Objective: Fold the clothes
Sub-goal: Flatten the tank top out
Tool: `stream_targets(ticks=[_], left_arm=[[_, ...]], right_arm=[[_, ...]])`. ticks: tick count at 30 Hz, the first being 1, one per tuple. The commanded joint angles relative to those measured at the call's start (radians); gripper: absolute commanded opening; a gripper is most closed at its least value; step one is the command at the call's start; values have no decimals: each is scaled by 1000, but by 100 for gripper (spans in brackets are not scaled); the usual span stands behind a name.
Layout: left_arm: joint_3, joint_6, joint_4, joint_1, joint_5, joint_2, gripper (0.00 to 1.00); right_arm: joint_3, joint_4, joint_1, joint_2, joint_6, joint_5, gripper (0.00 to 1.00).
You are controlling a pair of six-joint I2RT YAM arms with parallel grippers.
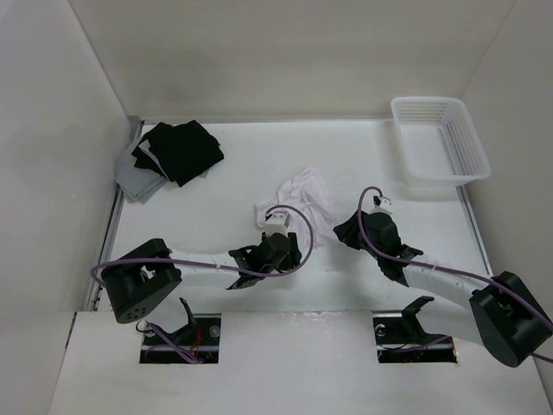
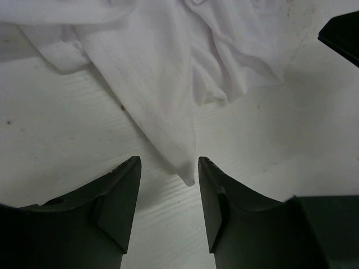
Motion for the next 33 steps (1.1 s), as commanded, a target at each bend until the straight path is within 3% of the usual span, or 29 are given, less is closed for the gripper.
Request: stream_targets(ticks=[1, 8, 11, 17, 21, 26, 33], left_arm=[[25, -99, -12, -49, -42, -5, 44], [35, -177, 38, -92, -81, 56, 44], [25, -200, 58, -93, -131, 67, 40], [30, -200, 117, -86, -211, 96, 36], [30, -193, 137, -78, -202, 99, 11], [-30, -190, 127, -58, -231, -62, 4], [-94, -145, 88, 43, -196, -352, 4]], right_arm=[[-24, 75, 12, 11, -15, 15, 34], [-48, 118, 12, 11, -15, -13, 35], [-62, 126, 12, 0, -15, -13, 36], [-56, 132, 12, 14, -12, -10, 46], [-16, 129, 12, 75, 3, -19, 49], [73, 121, -11, 195, 23, -4, 42], [222, 149, -38, 440, 23, 32, 42]])
